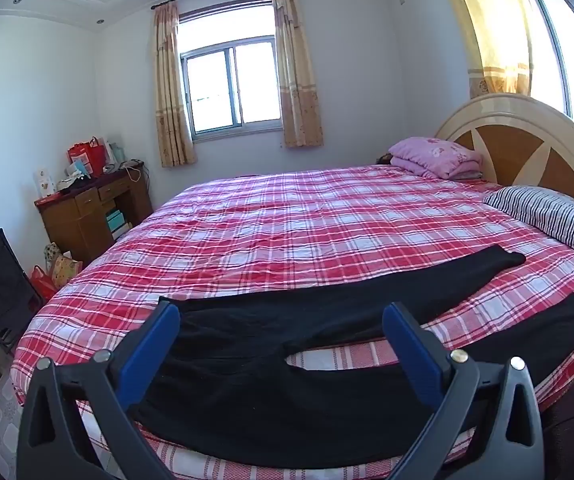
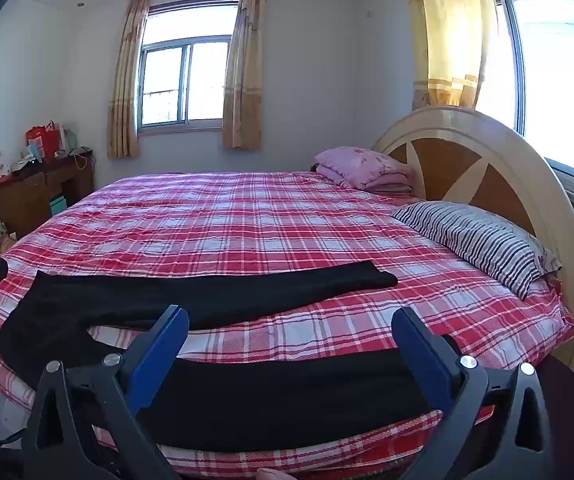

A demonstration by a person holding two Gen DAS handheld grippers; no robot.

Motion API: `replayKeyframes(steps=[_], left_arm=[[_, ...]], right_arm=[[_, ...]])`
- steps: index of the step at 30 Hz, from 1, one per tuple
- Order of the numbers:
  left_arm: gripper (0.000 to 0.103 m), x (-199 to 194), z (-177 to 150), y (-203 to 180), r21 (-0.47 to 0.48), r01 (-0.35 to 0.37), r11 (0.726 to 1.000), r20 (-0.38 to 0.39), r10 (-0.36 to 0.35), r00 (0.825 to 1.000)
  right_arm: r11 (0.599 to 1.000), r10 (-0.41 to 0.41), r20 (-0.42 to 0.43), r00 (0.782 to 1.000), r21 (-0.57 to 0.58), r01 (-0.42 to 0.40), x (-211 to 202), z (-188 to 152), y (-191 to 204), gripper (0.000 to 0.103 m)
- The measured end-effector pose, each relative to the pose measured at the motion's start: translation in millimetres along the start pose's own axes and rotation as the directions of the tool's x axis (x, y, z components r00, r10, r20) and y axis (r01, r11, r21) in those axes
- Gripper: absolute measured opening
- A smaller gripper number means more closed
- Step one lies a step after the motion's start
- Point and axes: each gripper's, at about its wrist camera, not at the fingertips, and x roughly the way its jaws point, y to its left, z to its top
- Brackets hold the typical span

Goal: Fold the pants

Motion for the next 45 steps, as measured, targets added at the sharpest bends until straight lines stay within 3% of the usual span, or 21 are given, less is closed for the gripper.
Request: replayKeyframes(steps=[8,45], left_arm=[[0.103,0.2,2.4,2.5,0.004,-0.031,1.000,0.015,0.031,0.999],[0.103,7.1,-2.4,9.1,0.002,-0.041,0.999,0.000,0.041,0.999]], right_arm=[[1.000,-0.006,-0.004,1.000,-0.002,0.006,5.6,-7.4,1.3,0.102],[1.000,-0.006,-0.036,0.999,-0.007,0.005,13.4,-7.3,-1.0,0.102]])
